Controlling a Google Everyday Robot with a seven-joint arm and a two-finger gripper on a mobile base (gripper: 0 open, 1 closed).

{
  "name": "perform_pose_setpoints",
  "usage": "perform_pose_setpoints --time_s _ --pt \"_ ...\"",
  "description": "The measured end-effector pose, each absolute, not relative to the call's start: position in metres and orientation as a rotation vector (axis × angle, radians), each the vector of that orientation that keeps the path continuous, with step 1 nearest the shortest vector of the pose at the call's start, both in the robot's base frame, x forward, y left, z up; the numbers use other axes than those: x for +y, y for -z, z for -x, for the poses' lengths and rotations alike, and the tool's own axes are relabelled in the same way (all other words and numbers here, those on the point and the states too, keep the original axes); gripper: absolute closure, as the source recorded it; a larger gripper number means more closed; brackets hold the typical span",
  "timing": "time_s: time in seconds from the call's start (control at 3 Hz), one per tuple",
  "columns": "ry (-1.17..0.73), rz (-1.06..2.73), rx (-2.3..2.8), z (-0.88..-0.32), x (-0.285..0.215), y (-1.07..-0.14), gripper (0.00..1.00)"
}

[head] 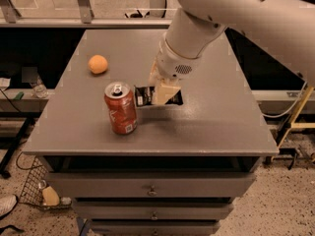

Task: Move rxbar chocolate near coke can

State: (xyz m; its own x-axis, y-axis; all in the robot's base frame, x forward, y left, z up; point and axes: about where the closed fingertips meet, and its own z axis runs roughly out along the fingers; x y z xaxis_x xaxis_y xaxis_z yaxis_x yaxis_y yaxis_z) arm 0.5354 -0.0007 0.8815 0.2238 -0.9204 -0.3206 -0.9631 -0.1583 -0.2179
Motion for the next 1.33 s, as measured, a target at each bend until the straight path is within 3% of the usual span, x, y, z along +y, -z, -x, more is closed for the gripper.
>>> perform_pose_setpoints --time_s 0.33,0.67,1.0,1.33 --pt "-0.158 2.136 1.742 -0.535 0.0 -0.881 0.13" --pt "-0.159 2.139 1.74 -0.534 0.001 -0.881 0.0" --pt "-0.159 2.139 1.74 -0.534 0.001 -0.881 0.0" --pt "-0.096 2.095 1.881 -0.534 -0.032 -0.873 0.0"
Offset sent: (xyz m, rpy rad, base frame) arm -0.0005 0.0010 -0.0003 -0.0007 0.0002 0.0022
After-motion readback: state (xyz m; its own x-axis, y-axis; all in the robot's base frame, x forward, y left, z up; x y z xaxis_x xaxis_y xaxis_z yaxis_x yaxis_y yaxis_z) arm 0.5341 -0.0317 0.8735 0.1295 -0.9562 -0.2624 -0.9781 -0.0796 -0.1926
